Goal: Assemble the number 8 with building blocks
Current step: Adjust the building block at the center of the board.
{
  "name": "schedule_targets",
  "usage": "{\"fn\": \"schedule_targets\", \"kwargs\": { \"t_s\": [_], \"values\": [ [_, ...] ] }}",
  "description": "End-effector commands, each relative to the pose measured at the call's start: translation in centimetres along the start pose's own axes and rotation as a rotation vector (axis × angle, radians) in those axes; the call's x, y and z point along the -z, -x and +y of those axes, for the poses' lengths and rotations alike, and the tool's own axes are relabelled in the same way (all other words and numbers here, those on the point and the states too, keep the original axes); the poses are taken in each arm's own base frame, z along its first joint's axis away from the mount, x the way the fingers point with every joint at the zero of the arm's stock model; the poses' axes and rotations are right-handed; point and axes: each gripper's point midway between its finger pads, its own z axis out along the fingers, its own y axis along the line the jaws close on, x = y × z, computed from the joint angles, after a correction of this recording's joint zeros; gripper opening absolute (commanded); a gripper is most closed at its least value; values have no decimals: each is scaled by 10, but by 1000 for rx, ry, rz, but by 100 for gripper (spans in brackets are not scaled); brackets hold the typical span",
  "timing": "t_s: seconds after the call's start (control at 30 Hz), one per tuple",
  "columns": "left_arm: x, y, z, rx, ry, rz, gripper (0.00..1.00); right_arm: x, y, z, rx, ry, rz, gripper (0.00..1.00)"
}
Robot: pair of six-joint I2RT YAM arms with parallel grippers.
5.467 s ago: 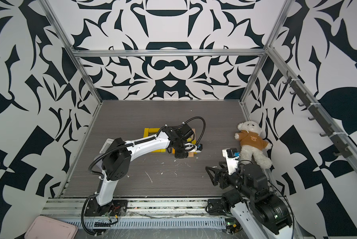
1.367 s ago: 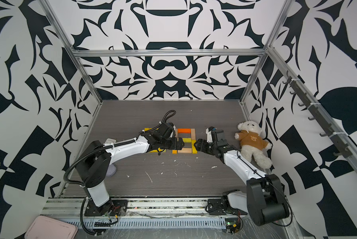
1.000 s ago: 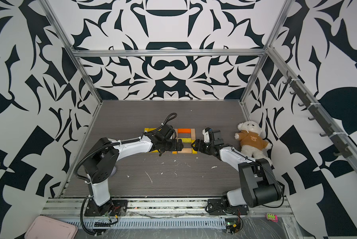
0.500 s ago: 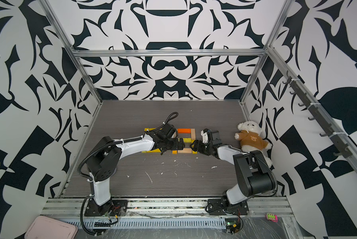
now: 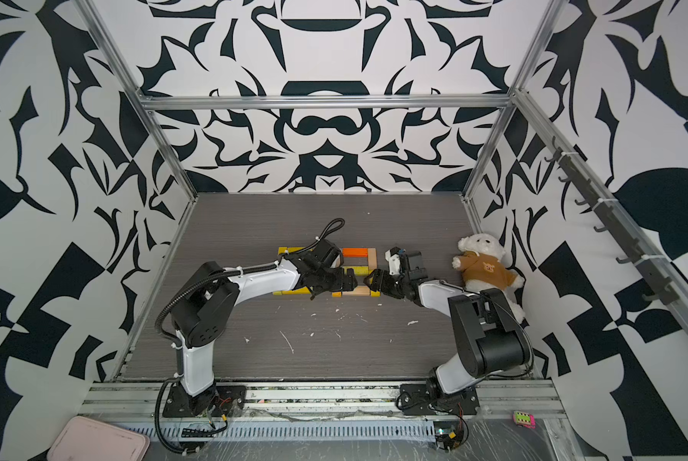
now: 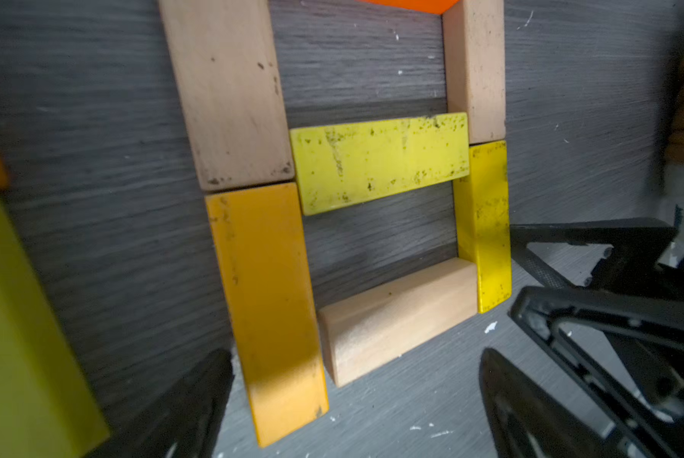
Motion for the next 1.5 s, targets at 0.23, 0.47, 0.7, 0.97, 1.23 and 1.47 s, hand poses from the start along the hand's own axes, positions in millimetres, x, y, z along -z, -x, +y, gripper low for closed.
{"fn": "schedule_targets", "kwargs": {
  "t_s": [0.23, 0.47, 0.7, 0.97, 1.23, 1.47],
  "values": [
    [-4, 2, -7, 27, -29, 24, 99, 1, 7, 11, 33, 52, -12, 74],
    [-3, 2, -7, 26, -31, 22, 100, 1, 6, 11, 37, 57, -6, 74],
    [1, 3, -3, 28, -6, 14, 99, -1, 7, 10, 39, 51, -5, 74],
    [14, 7, 1, 19, 22, -29, 99, 7, 11, 5, 56, -3, -38, 77],
    [35, 17, -15, -50, -38, -90, 100, 35, 15, 12, 106, -50, -85, 79],
    [73, 30, -18, -145, -14, -199, 99, 71, 14, 19, 160, -104, -150, 79]
  ]
}}
